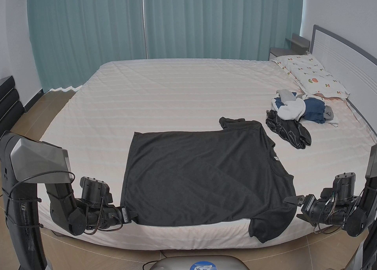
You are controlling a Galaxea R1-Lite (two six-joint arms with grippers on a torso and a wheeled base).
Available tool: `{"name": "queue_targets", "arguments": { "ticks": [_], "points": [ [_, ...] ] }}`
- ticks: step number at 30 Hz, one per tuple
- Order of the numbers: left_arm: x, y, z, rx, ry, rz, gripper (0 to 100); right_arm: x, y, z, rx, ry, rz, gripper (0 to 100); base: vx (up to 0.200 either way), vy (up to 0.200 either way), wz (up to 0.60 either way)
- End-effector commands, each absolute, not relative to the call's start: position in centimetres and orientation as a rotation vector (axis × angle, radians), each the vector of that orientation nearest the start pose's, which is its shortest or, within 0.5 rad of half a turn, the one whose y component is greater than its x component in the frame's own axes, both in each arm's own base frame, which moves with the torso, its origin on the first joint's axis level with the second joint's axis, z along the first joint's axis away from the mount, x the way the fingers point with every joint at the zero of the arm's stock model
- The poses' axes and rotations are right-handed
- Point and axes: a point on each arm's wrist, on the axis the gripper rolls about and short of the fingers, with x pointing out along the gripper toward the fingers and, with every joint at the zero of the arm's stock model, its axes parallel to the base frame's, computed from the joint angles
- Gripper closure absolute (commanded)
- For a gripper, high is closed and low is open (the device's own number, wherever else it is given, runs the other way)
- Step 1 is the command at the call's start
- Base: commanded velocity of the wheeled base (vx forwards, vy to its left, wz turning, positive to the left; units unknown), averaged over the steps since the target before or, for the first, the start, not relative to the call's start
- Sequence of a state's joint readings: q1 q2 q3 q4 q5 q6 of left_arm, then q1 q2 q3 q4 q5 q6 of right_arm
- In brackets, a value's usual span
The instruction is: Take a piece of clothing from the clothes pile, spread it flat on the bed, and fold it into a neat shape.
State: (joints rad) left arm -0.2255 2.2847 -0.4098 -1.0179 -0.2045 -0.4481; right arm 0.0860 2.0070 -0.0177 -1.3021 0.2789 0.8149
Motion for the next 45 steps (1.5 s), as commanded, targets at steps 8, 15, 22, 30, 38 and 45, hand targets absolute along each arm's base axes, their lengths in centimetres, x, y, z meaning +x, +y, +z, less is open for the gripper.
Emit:
{"name": "queue_targets", "arguments": {
  "ticks": [8, 15, 22, 30, 38, 45],
  "points": [
    [27.4, -6.6, -3.4, -0.501, 0.929, -0.158, 100, 20.5, 2.0, -0.4, 0.710, 0.850, 0.058, 0, 0.000, 0.000, 0.00],
    [27.8, -6.6, -3.1, -0.558, 0.916, -0.135, 100, 22.4, 0.6, -3.6, 0.626, 0.845, 0.033, 0, 0.000, 0.000, 0.00],
    [27.8, -6.6, -3.1, -0.579, 0.916, -0.128, 100, 23.4, -0.2, -4.4, 0.604, 0.808, 0.026, 0, 0.000, 0.000, 0.00],
    [27.8, -6.6, -3.1, -0.577, 0.915, -0.129, 100, 24.8, -0.6, -4.8, 0.608, 0.765, 0.025, 0, 0.000, 0.000, 0.00],
    [27.8, -6.5, -3.1, -0.579, 0.917, -0.126, 100, 26.6, -0.6, -5.0, 0.599, 0.702, 0.052, 100, 0.000, 0.000, 0.00],
    [27.7, -6.5, -3.2, -0.578, 0.918, -0.122, 100, 29.9, -1.6, -4.3, 0.594, 0.567, 0.062, 100, 0.000, 0.000, 0.00]
  ]
}}
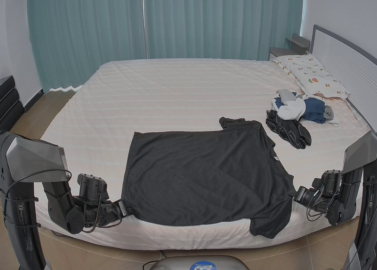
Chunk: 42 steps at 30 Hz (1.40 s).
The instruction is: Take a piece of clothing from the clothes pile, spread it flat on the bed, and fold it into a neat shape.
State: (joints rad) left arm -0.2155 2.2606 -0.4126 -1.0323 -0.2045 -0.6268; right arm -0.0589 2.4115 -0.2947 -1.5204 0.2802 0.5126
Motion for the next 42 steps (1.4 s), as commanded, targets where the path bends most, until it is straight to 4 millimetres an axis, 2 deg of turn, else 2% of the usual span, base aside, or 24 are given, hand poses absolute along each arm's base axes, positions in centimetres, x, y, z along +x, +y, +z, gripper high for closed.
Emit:
{"name": "queue_targets", "arguments": {
  "ticks": [1, 9, 10, 14, 17, 20, 26, 28, 29, 32, 42],
  "points": [
    [27.7, -6.5, -3.2, -0.578, 0.918, -0.121, 100, 30.2, -1.6, -4.3, 0.593, 0.564, 0.063, 100, 0.000, 0.000, 0.00],
    [27.7, -6.3, -3.2, -0.582, 0.919, -0.113, 100, 31.9, -1.5, -5.3, 0.584, 0.540, 0.083, 100, 0.000, 0.000, 0.00],
    [27.6, -6.3, -3.2, -0.582, 0.921, -0.113, 100, 32.1, -1.5, -5.6, 0.582, 0.538, 0.082, 0, 0.000, 0.000, 0.00],
    [27.6, -6.3, -3.2, -0.582, 0.921, -0.113, 100, 32.3, -1.8, -6.3, 0.581, 0.520, 0.075, 0, 0.000, 0.000, 0.00],
    [27.6, -6.3, -3.2, -0.588, 0.921, -0.110, 100, 31.9, -3.0, -6.1, 0.594, 0.503, 0.047, 0, 0.000, 0.000, 0.00],
    [27.7, -6.3, -3.2, -0.595, 0.921, -0.107, 100, 30.8, -4.1, -5.4, 0.612, 0.512, 0.036, 0, 0.000, 0.000, 0.00],
    [27.7, -6.3, -3.2, -0.595, 0.921, -0.107, 100, 26.9, -4.8, -4.3, 0.572, 0.601, 0.143, 0, 0.000, 0.000, 0.00],
    [27.7, -6.3, -3.2, -0.595, 0.921, -0.107, 100, 26.4, -4.8, -4.3, 0.560, 0.617, 0.165, 0, 0.000, 0.000, 0.00],
    [27.7, -6.3, -3.2, -0.595, 0.921, -0.107, 100, 25.1, -4.5, -4.5, 0.523, 0.657, 0.225, 0, 0.000, 0.000, 0.00],
    [27.7, -6.3, -3.2, -0.595, 0.921, -0.107, 100, 24.3, -4.1, -5.0, 0.467, 0.693, 0.290, 0, 0.000, 0.000, 0.00],
    [27.7, -6.3, -3.2, -0.595, 0.921, -0.107, 100, 25.3, -1.7, -7.0, 0.400, 0.739, 0.379, 0, 0.000, 0.000, 0.00]
  ]
}}
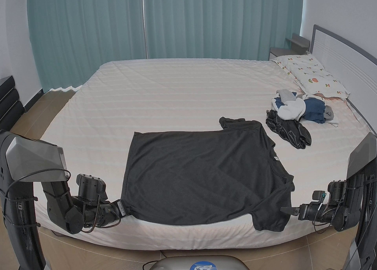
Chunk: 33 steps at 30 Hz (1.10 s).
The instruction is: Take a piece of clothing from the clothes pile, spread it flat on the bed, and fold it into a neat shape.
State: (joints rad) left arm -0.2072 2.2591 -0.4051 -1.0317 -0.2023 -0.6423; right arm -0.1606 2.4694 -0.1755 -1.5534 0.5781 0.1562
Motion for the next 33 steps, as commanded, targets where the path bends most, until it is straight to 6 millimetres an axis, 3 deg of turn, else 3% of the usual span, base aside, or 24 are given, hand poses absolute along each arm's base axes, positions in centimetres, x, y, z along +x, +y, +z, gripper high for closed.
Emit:
{"name": "queue_targets", "arguments": {
  "ticks": [1, 12, 13, 24, 33],
  "points": [
    [27.7, -6.3, -3.2, -0.595, 0.921, -0.107, 100, 25.6, -1.5, -7.1, 0.395, 0.734, 0.387, 0, 0.000, 0.000, 0.00],
    [27.7, -6.3, -3.2, -0.595, 0.921, -0.107, 100, 26.3, -1.0, -8.0, 0.383, 0.737, 0.389, 0, 0.000, 0.000, 0.00],
    [27.7, -6.3, -3.2, -0.595, 0.921, -0.107, 100, 26.3, -1.0, -8.0, 0.383, 0.735, 0.390, 100, 0.000, 0.000, 0.00],
    [27.7, -6.3, -3.2, -0.595, 0.921, -0.107, 100, 24.1, -3.2, -6.5, 0.417, 0.744, 0.348, 100, 0.000, 0.000, 0.00],
    [27.3, -6.1, -2.9, -0.570, 0.910, -0.088, 100, 20.6, -4.3, -4.8, 0.430, 0.765, 0.371, 100, 0.000, 0.000, 0.00]
  ]
}}
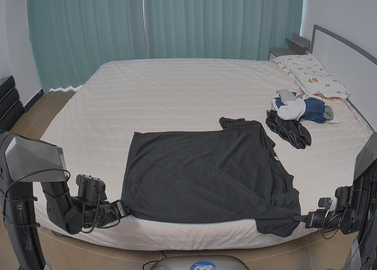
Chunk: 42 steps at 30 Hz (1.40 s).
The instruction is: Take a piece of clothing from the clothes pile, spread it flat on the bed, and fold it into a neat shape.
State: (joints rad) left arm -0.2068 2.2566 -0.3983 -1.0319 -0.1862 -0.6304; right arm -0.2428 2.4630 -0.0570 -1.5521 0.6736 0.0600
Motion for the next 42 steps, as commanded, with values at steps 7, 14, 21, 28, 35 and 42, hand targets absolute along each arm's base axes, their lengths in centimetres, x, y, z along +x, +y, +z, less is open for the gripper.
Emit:
{"name": "queue_targets", "arguments": {
  "ticks": [7, 14, 21, 28, 35, 42],
  "points": [
    [25.5, -5.7, -2.5, -0.412, 0.913, -0.051, 100, 19.9, -4.1, -4.8, 0.425, 0.828, 0.365, 100, 0.000, 0.000, 0.00],
    [24.8, -5.5, -3.4, -0.338, 0.950, -0.030, 100, 18.9, -3.6, -3.1, 0.418, 0.876, 0.387, 100, 0.000, 0.000, 0.00],
    [23.7, -5.2, -3.3, -0.280, 1.031, -0.032, 100, 17.5, -3.4, -2.2, 0.410, 0.948, 0.399, 100, 0.000, 0.000, 0.00],
    [22.6, -5.1, -2.5, -0.228, 1.121, -0.035, 100, 16.7, -3.2, -2.0, 0.420, 1.003, 0.385, 100, 0.000, 0.000, 0.00],
    [21.7, -5.2, -1.6, -0.207, 1.210, -0.039, 100, 15.8, -3.0, -1.6, 0.434, 1.062, 0.387, 100, 0.000, 0.000, 0.00],
    [21.1, -5.3, -0.7, -0.204, 1.291, -0.062, 100, 14.9, -2.7, -0.9, 0.435, 1.096, 0.393, 100, 0.000, 0.000, 0.00]
  ]
}}
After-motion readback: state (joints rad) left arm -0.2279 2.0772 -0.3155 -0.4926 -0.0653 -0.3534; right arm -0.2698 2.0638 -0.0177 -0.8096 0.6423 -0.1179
